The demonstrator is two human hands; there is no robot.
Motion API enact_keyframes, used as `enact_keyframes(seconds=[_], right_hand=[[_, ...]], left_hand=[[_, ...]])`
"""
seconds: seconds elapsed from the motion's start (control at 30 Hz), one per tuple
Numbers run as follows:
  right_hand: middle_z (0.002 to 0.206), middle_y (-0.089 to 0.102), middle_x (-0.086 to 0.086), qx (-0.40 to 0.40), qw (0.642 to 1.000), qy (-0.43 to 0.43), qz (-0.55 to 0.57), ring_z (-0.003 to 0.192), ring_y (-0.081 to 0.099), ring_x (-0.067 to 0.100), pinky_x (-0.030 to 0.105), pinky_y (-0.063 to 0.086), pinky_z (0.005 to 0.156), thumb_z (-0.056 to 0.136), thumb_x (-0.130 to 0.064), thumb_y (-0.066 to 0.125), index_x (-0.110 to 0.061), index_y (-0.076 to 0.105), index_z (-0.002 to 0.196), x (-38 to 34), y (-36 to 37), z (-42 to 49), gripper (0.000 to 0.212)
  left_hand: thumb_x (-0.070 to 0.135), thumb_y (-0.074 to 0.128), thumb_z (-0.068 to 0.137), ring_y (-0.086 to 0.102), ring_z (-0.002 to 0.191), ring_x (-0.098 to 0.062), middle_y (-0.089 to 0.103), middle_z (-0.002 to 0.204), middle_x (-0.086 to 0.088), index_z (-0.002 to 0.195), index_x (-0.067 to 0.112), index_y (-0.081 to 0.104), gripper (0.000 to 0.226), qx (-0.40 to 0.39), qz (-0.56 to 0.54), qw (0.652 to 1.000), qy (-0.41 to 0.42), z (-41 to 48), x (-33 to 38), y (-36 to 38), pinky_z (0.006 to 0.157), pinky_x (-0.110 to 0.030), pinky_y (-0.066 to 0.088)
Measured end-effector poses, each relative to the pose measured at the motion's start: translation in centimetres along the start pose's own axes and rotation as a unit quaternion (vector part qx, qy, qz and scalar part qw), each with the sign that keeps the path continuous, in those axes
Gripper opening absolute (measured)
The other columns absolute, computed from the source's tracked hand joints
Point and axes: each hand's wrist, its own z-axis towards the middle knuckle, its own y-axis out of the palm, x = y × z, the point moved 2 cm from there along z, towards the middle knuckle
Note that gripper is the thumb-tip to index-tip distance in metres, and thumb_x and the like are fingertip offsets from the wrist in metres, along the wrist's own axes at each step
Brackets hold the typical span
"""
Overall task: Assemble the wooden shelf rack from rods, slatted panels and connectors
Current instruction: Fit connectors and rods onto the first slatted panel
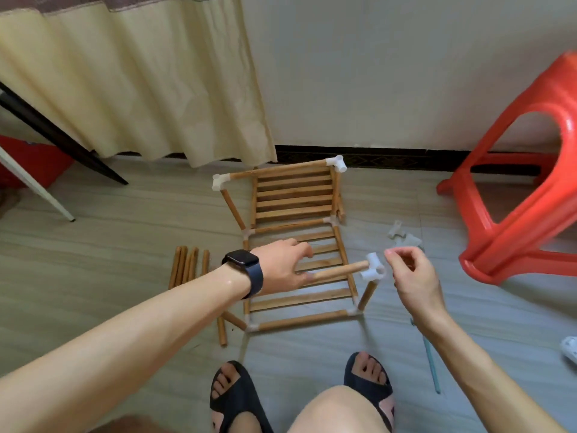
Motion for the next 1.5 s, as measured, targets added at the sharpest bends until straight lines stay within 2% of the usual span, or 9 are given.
enact_keyframes(seconds=[0.13, 0.23, 0.5, 0.67, 0.87, 1.13, 1.23, 1.33, 1.5], right_hand=[[0.101, 0.064, -0.009, -0.079, 0.995, 0.054, -0.016, 0.097, 0.061, 0.009, 0.024, 0.043, 0.073, 0.1, -0.044, 0.055, -0.024, 0.061, 0.108, 2.1, 1.3, 1.5, 0.022], [0.102, 0.068, -0.009, -0.14, 0.986, 0.031, -0.083, 0.099, 0.061, 0.012, 0.029, 0.043, 0.08, 0.103, -0.054, 0.036, -0.029, 0.067, 0.104, 3.8, 2.8, 1.0, 0.04], [0.086, 0.065, 0.003, -0.093, 0.992, 0.015, -0.085, 0.085, 0.06, 0.015, 0.022, 0.043, 0.074, 0.106, -0.048, 0.03, -0.012, 0.059, 0.088, 5.1, 2.0, 1.0, 0.049], [0.082, 0.059, 0.003, -0.083, 0.994, 0.027, -0.061, 0.078, 0.055, 0.015, 0.028, 0.043, 0.071, 0.106, -0.048, 0.031, -0.01, 0.054, 0.086, 4.8, 2.7, 0.9, 0.049], [0.085, 0.062, 0.002, -0.071, 0.995, 0.05, -0.039, 0.081, 0.057, 0.012, 0.029, 0.042, 0.068, 0.106, -0.051, 0.028, -0.019, 0.055, 0.086, 4.2, 3.2, 0.6, 0.046], [0.089, 0.068, 0.005, -0.084, 0.994, 0.03, -0.059, 0.087, 0.063, 0.017, 0.03, 0.047, 0.07, 0.105, -0.052, 0.03, -0.013, 0.059, 0.094, 4.6, 4.5, -0.4, 0.05], [0.084, 0.063, 0.002, -0.09, 0.993, 0.023, -0.068, 0.082, 0.059, 0.016, 0.029, 0.044, 0.066, 0.105, -0.05, 0.03, -0.013, 0.056, 0.089, 3.9, 4.1, -0.4, 0.048], [0.072, 0.05, -0.005, -0.099, 0.992, 0.012, -0.079, 0.069, 0.05, 0.015, 0.032, 0.04, 0.064, 0.105, -0.05, 0.032, -0.02, 0.048, 0.077, 3.4, 3.6, -0.2, 0.044], [0.072, 0.048, -0.001, -0.105, 0.99, 0.013, -0.088, 0.067, 0.045, 0.017, 0.034, 0.035, 0.06, 0.104, -0.039, 0.044, -0.017, 0.046, 0.077, 2.5, 3.2, 0.9, 0.035]], left_hand=[[0.048, 0.058, 0.096, 0.054, 0.121, -0.026, 0.05, 0.142, -0.002, 0.149, 0.023, 0.035, 0.064, -0.009, 0.005, 1.0, 0.027, 4.2, 5.3, 2.7, 0.095, -0.041, 0.05], [0.047, 0.053, 0.099, 0.058, 0.116, -0.023, 0.057, 0.134, 0.0, 0.143, 0.024, 0.04, 0.051, 0.035, -0.058, 0.997, 0.041, 5.6, 6.5, 5.4, 0.091, -0.042, 0.051], [0.063, 0.029, 0.101, 0.055, 0.073, -0.015, 0.052, 0.087, 0.014, 0.106, 0.035, 0.044, 0.031, 0.167, 0.012, 0.986, -0.011, 4.5, 7.0, 7.7, 0.062, -0.034, 0.051], [0.059, 0.03, 0.103, 0.048, 0.067, -0.014, 0.051, 0.084, 0.012, 0.107, 0.034, 0.046, 0.03, 0.174, 0.022, 0.985, -0.001, 4.3, 7.0, 7.9, 0.052, -0.03, 0.039], [0.056, 0.026, 0.104, 0.058, 0.075, -0.017, 0.061, 0.098, 0.008, 0.115, 0.03, 0.044, 0.033, 0.154, 0.048, 0.987, 0.016, 4.4, 7.1, 8.5, 0.056, -0.032, 0.04], [0.048, 0.03, 0.106, 0.061, 0.079, -0.024, 0.062, 0.104, 0.002, 0.119, 0.019, 0.042, 0.033, 0.101, 0.04, 0.994, 0.021, 5.2, 7.8, 8.0, 0.059, -0.035, 0.04], [0.047, 0.042, 0.104, 0.058, 0.08, -0.023, 0.062, 0.102, -0.002, 0.116, 0.019, 0.045, 0.03, 0.019, 0.019, 0.999, 0.019, 5.5, 7.2, 6.9, 0.063, -0.037, 0.046], [0.065, 0.047, 0.095, 0.059, 0.092, -0.021, 0.063, 0.115, -0.004, 0.128, 0.023, 0.051, 0.053, -0.085, 0.063, 0.994, -0.013, 4.6, 4.6, 3.1, 0.08, -0.038, 0.054], [0.068, 0.04, 0.096, 0.055, 0.116, -0.024, 0.056, 0.133, -0.004, 0.142, 0.026, 0.047, 0.062, -0.032, 0.19, 0.979, -0.07, 0.1, -4.1, -2.4, 0.088, -0.038, 0.051]])
